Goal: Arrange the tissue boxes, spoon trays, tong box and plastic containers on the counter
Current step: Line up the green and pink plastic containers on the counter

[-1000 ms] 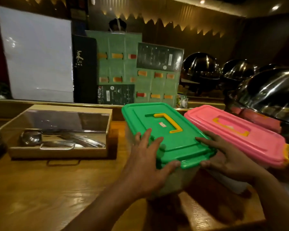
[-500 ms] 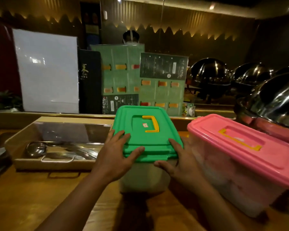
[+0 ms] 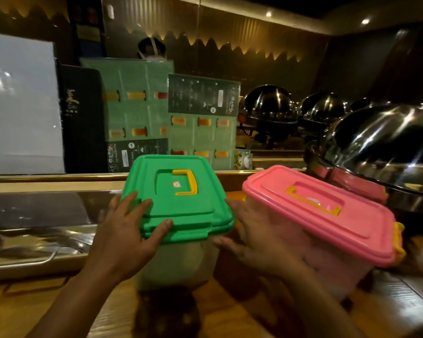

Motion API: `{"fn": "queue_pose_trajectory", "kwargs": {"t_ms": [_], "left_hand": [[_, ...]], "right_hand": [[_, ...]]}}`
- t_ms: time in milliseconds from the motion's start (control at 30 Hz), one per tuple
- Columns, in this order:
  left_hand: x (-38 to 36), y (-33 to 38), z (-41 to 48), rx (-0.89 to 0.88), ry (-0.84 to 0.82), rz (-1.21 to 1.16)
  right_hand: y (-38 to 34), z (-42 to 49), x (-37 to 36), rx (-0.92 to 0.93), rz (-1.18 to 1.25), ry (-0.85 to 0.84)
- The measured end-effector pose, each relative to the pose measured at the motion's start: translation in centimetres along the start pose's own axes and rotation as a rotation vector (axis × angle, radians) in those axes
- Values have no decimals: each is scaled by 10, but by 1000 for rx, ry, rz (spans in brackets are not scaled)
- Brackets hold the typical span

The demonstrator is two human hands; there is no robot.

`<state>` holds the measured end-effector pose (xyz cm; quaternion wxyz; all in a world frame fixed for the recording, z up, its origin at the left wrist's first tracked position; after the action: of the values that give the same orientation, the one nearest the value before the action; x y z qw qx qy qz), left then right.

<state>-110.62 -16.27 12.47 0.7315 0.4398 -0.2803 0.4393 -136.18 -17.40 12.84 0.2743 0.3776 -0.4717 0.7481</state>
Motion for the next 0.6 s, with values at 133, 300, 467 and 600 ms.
{"fn": "queue_pose_trajectory", "kwargs": {"t_ms": [133,300,467,600], "left_hand": [[11,51,0,-126,169,46],[-14,155,-4,-311,228,-150],[-78,242,6,-281,77,-280],[-136,299,9,-185,-120,-219]], "right_hand": [[39,-19,66,-3,-86,95],[96,-47,154,-26,-164,239],[178,-77,214,-119,-146,158],[241,-94,231,-130,-125,-29]]}}
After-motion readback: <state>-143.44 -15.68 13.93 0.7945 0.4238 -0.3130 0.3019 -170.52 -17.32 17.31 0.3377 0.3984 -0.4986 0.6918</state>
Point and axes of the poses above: each hand's wrist, its own z-axis towards the middle knuckle, its own x-axis out of the back of the hand, y = z × x, the point moved 9 cm from there along z, towards the middle knuckle, and after that the axes turned 4 degrees about -x, right-handed, at the moved point
